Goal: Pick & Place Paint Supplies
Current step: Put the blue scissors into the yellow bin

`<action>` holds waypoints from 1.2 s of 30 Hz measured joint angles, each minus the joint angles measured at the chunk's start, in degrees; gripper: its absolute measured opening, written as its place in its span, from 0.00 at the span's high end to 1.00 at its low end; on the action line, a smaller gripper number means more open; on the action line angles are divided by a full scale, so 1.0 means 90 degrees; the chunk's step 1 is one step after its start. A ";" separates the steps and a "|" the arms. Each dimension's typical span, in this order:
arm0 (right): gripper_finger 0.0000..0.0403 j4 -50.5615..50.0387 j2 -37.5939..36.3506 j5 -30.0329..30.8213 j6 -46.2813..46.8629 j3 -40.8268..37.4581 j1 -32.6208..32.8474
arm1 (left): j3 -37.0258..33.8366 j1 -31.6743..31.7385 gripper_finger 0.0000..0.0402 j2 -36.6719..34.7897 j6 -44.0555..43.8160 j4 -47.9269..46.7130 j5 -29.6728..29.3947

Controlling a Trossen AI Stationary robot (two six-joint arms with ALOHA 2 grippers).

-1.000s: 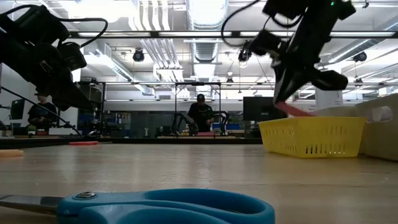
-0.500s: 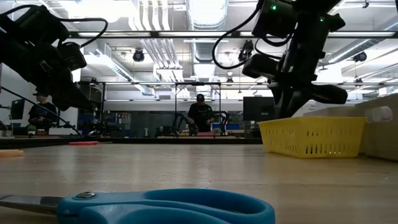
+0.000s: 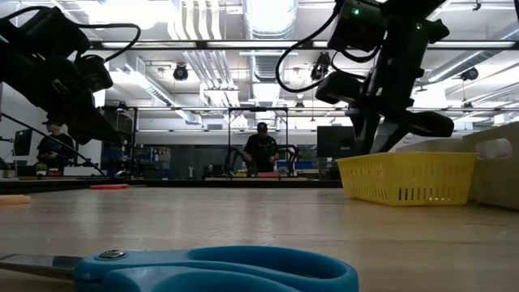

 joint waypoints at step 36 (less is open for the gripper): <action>0.81 0.0234 0.1185 0.0677 -0.5122 0.3012 0.0816 | 0.0000 0.0000 0.82 -0.0002 -0.0005 -0.0002 0.0002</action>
